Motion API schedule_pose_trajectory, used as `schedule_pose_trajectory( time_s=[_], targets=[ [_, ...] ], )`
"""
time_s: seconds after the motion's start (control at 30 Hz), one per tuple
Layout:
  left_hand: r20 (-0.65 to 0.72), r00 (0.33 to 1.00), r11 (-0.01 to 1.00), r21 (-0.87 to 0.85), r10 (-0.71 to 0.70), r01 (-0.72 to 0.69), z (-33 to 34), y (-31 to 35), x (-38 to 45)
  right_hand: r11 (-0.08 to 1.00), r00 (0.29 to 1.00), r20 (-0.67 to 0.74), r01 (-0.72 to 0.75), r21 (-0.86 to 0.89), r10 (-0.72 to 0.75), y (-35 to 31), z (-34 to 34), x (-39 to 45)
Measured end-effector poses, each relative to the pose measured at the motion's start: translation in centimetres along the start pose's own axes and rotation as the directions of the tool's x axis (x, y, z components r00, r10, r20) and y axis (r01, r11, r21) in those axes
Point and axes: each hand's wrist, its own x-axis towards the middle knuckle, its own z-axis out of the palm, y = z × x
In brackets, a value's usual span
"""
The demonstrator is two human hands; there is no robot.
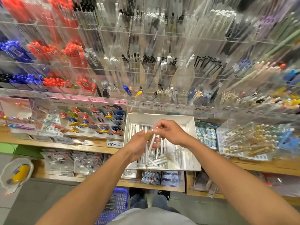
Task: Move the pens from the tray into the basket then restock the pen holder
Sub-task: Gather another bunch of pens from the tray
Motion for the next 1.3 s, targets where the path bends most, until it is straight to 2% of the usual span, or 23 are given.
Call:
schedule_pose_trajectory(
  time_s=[0.07,0.1,0.17,0.2,0.23,0.3,0.33,0.4,0.53,0.6,0.63,0.73,0.8,0.87,0.93,0.97,1.03,1.1,1.13,1.17,1.2,1.27,1.3],
  targets=[
    [-0.012,1.000,0.999,-0.049,-0.017,0.016,0.1,0.0,0.0,0.993,0.998,-0.032,-0.045,0.105,0.048,0.6,0.4,0.5],
    [-0.044,0.999,0.997,-0.071,-0.024,0.020,0.0,-0.2,0.0,0.994,0.995,-0.036,-0.087,0.060,0.089,1.2,0.3,0.6],
    [-0.108,0.993,0.993,-0.117,-0.037,0.024,-0.5,-0.5,0.1,0.951,0.984,-0.013,-0.176,-0.255,0.178,3.0,-0.3,0.6],
    [-0.128,0.991,0.991,-0.135,-0.039,0.022,-0.8,-0.7,0.1,0.856,0.975,0.021,-0.182,-0.484,0.219,4.2,-0.8,0.4],
    [-0.141,0.989,0.988,-0.151,-0.036,0.015,-1.1,-0.8,0.0,0.713,0.966,0.052,-0.150,-0.684,0.254,5.3,-1.2,0.1],
    [-0.164,0.986,0.983,-0.184,-0.029,-0.002,-1.6,-0.9,-0.2,0.434,0.946,0.066,-0.083,-0.897,0.317,7.2,-1.6,-0.9],
    [-0.174,0.984,0.980,-0.201,-0.029,-0.006,-1.8,-1.0,-0.3,0.341,0.939,0.057,-0.066,-0.938,0.338,7.8,-1.6,-1.3],
    [-0.188,0.981,0.971,-0.238,-0.041,-0.005,-2.1,-1.1,-0.4,0.249,0.933,0.040,-0.054,-0.967,0.359,8.5,-1.7,-1.6],
    [-0.211,0.976,0.967,-0.256,-0.050,-0.006,-2.5,-1.4,-0.6,0.215,0.936,0.054,-0.023,-0.976,0.347,8.0,-1.6,-1.1],
    [-0.228,0.972,0.973,-0.232,-0.051,-0.003,-2.6,-1.5,-0.6,0.248,0.939,0.075,-0.011,-0.969,0.335,6.6,-1.5,-0.9],
    [-0.230,0.972,0.974,-0.225,-0.050,-0.003,-2.7,-1.5,-0.6,0.300,0.939,0.090,-0.015,-0.954,0.333,5.6,-1.7,-0.6],
    [-0.233,0.972,0.987,-0.158,-0.024,-0.014,-3.1,-1.4,-0.5,0.580,0.945,0.178,-0.015,-0.815,0.274,1.9,-2.5,0.2],
    [-0.222,0.975,0.999,-0.031,0.031,-0.039,-3.2,-1.3,-0.6,0.694,0.952,0.254,0.068,-0.716,0.169,-0.9,-2.5,0.6],
    [-0.136,0.988,0.995,0.072,0.074,-0.065,-3.1,-1.0,-0.9,0.809,0.954,0.281,0.086,-0.581,0.100,-2.7,-1.4,1.0],
    [-0.032,0.997,0.993,0.099,0.066,-0.063,-2.9,-0.8,-1.2,0.945,0.959,0.266,-0.002,-0.327,0.094,-3.5,0.1,1.5],
    [-0.013,0.998,0.993,0.102,0.068,-0.066,-3.0,-0.8,-1.3,0.982,0.960,0.264,-0.047,-0.182,0.095,-3.5,0.8,1.8],
    [-0.073,0.993,0.991,0.098,0.097,-0.089,-3.4,-0.8,-1.4,0.990,0.958,0.271,-0.117,0.080,0.091,-2.9,1.9,2.2],
    [-0.177,0.977,0.993,0.054,0.116,-0.108,-4.0,-0.9,-1.7,0.960,0.959,0.252,-0.185,0.212,0.129,-1.5,2.3,2.7],
    [-0.225,0.967,0.993,0.019,0.117,-0.116,-4.4,-0.9,-1.8,0.958,0.955,0.239,-0.219,0.184,0.173,-0.5,2.7,2.9],
    [-0.270,0.957,0.993,-0.018,0.109,-0.118,-4.8,-0.9,-1.9,0.966,0.948,0.220,-0.251,0.067,0.231,0.7,3.3,3.0],
    [-0.305,0.948,0.992,-0.048,0.096,-0.116,-5.2,-1.0,-1.9,0.954,0.937,0.190,-0.271,-0.130,0.292,2.2,4.0,3.0],
    [-0.329,0.942,0.990,-0.099,0.067,-0.105,-5.8,-1.2,-2.0,0.837,0.919,0.148,-0.255,-0.484,0.366,4.9,5.8,2.6],
    [-0.329,0.943,0.985,-0.134,0.056,-0.105,-5.9,-1.2,-2.1,0.792,0.914,0.155,-0.228,-0.567,0.375,5.8,6.7,2.3]
  ],
)
